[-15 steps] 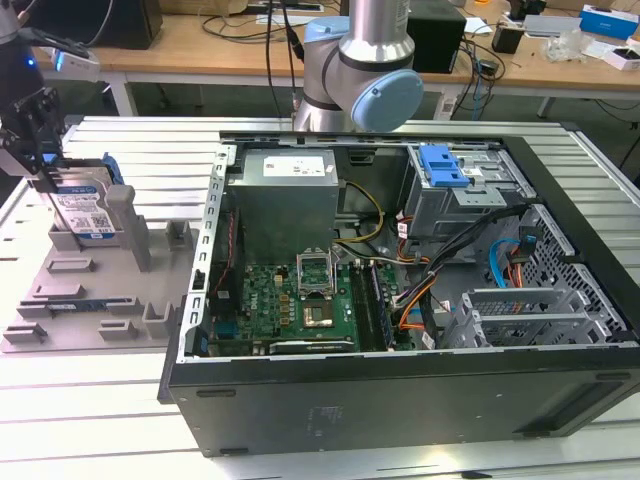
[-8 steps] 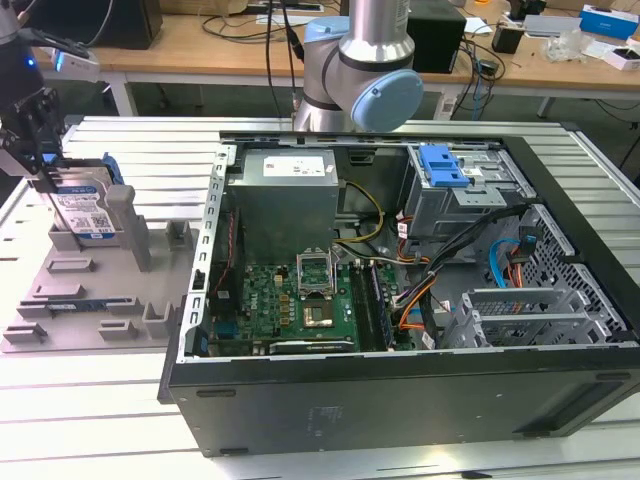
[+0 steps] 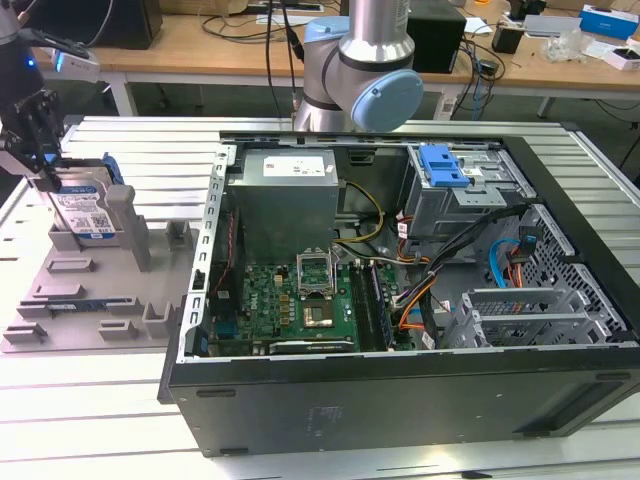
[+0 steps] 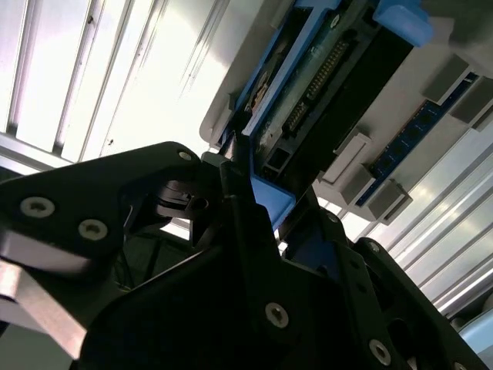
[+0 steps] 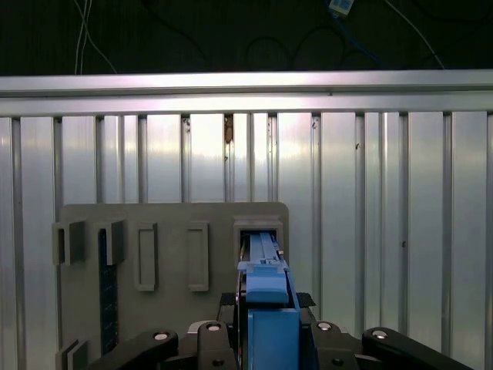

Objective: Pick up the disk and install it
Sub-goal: 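Pick up the disk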

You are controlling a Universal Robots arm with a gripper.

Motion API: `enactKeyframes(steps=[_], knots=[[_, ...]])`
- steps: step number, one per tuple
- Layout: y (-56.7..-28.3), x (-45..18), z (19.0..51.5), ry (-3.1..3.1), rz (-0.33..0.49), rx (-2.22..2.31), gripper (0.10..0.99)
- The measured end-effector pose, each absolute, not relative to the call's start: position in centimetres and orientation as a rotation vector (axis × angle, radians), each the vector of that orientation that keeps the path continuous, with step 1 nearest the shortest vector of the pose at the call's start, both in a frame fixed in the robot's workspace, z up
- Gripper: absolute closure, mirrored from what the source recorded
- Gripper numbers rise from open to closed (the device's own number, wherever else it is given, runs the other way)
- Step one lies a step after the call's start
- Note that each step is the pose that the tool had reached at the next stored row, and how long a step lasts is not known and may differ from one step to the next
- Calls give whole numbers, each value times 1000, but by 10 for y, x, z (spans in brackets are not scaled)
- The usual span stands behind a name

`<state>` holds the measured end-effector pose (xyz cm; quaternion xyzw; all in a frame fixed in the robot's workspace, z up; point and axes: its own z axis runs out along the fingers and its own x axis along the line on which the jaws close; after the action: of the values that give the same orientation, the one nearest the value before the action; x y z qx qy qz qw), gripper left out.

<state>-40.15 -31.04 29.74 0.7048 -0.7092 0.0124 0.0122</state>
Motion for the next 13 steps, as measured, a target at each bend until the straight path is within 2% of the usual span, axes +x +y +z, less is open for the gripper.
enactKeyframes(steps=[13], knots=[[-310,-402,297,-2211,39,2197,722]])
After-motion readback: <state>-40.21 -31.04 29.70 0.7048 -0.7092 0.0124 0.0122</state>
